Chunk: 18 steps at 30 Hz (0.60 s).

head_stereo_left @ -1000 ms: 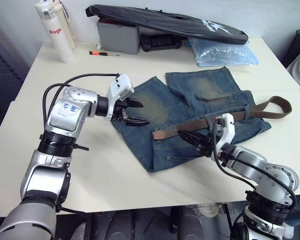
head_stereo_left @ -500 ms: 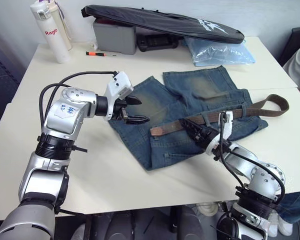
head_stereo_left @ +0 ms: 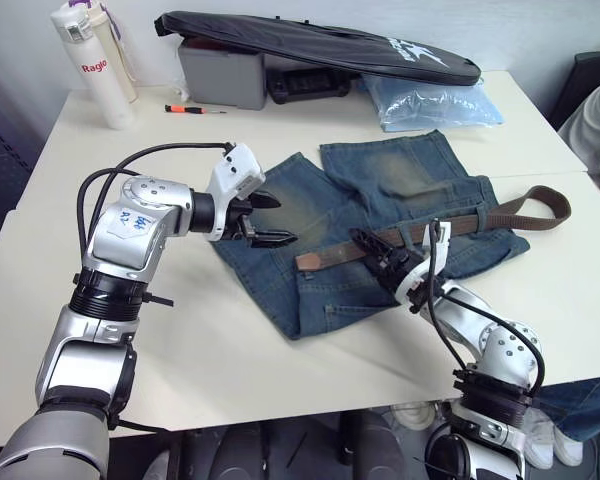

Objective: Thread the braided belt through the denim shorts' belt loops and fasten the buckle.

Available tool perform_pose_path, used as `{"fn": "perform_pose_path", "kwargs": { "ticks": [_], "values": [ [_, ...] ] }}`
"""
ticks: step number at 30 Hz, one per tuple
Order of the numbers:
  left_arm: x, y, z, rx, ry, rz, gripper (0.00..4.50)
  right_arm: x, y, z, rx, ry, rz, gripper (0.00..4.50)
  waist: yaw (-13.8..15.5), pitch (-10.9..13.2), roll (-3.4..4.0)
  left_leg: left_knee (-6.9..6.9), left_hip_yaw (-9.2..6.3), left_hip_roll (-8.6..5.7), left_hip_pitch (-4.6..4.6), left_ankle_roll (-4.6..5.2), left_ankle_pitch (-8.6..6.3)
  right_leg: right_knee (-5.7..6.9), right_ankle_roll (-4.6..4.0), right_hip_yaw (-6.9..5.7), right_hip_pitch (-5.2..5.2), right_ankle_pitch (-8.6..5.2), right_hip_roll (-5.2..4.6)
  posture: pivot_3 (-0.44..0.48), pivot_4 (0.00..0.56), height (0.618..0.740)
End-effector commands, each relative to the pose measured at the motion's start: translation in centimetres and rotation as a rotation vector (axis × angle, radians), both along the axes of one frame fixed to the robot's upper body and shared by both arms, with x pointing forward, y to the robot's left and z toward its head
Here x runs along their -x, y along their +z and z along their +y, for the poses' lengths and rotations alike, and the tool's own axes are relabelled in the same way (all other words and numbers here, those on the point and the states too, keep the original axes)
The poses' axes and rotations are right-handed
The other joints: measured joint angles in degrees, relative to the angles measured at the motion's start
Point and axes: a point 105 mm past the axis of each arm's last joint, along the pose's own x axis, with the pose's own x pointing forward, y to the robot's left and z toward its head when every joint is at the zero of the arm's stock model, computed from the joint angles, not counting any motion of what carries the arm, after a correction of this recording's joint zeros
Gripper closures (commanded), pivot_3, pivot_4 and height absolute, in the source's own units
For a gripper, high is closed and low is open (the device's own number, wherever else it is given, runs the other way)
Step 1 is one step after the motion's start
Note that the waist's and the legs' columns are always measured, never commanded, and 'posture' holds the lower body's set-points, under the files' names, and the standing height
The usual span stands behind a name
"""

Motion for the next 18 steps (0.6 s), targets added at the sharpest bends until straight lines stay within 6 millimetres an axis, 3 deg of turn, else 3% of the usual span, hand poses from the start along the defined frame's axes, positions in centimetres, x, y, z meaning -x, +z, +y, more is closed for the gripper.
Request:
{"fn": "perform_pose_path", "kwargs": {
  "ticks": [1,6,9,15,17,18],
  "values": [
    [0.3,1.0,-0.2,0.013,-0.017,-0.046,0.08,-0.1,0.1,0.3,-0.021,-0.001,-0.003,0.00,0.00,0.00,0.00,0.00,0.00,0.00,0.00,0.00,0.00,0.00,0.00,0.00,0.00,0.00,0.00,0.000,0.150,0.740],
    [0.2,0.8,-0.1,0.011,-0.013,-0.046,0.08,-0.4,-1.3,0.6,0.025,-0.004,0.041,0.00,-0.01,0.00,0.00,0.00,0.00,0.00,0.01,0.00,0.00,0.00,0.00,0.00,0.00,0.00,0.00,0.000,0.150,0.740],
    [0.2,0.7,0.3,0.009,0.002,-0.042,0.00,-0.2,-2.0,0.9,0.030,0.008,0.055,0.78,-0.14,0.00,0.00,0.00,0.00,0.01,0.01,0.00,0.00,0.00,0.00,0.00,0.00,0.00,0.01,0.000,0.150,0.740],
    [0.5,-0.2,1.7,-0.009,0.041,-0.020,0.00,0.0,-2.9,1.2,0.017,0.005,0.069,3.73,-0.81,-0.05,-0.05,-0.13,0.03,0.02,0.10,-0.01,0.00,-0.03,-0.02,0.00,0.00,-0.01,0.01,0.000,0.150,0.740],
    [0.6,-0.3,1.9,-0.006,0.057,-0.013,0.00,-0.1,-3.1,1.5,-0.009,0.001,0.074,4.44,-1.13,-0.15,-0.21,-0.13,0.03,0.02,0.11,-0.02,0.01,-0.02,-0.02,0.00,0.03,-0.01,0.01,0.000,0.150,0.740],
    [0.7,-0.4,2.0,-0.003,0.065,-0.009,0.00,-0.2,-3.2,1.6,-0.024,-0.004,0.078,4.44,-1.18,-0.17,-0.25,-0.12,0.03,0.02,0.14,-0.03,0.02,-0.01,-0.02,0.00,0.05,-0.01,0.01,0.000,0.150,0.740]
  ]
}}
